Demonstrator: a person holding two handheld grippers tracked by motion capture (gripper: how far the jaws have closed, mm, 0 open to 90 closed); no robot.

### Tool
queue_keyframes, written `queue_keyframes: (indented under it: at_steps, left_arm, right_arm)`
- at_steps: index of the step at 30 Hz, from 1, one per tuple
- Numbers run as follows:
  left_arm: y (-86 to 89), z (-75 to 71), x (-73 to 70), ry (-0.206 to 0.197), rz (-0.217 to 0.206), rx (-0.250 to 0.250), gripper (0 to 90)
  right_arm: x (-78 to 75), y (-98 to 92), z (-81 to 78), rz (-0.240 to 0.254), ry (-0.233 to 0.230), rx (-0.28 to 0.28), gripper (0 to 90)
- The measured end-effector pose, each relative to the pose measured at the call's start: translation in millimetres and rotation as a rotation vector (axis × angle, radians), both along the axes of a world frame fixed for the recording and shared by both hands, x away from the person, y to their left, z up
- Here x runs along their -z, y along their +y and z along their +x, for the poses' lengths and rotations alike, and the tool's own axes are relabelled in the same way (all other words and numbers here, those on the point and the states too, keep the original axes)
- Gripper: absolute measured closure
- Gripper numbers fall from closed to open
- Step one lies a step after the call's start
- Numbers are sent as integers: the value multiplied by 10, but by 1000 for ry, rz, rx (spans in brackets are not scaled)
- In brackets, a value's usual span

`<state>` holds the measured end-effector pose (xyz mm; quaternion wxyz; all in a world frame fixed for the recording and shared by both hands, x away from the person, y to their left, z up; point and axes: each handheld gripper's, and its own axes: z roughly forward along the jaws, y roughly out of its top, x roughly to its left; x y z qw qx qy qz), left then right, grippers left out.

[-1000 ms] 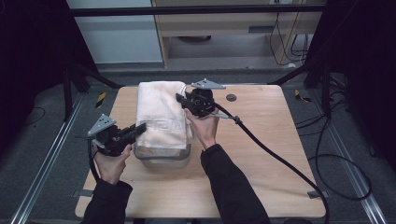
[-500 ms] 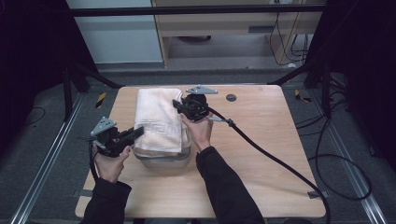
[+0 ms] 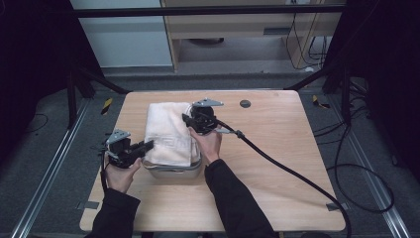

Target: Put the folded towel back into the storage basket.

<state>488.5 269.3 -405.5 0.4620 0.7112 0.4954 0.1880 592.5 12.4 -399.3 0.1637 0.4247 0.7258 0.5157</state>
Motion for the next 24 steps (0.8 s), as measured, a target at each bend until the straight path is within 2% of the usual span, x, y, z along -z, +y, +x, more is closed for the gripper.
queue_keyframes:
  at_steps: [18, 24]
  left_arm:
    - [-109, 178, 266, 75, 77, -7, 784]
    - [-134, 197, 291, 76, 94, -21, 779]
  right_arm:
    - [308, -28, 34, -64, 32, 26, 708]
    - [369, -21, 66, -68, 40, 31, 705]
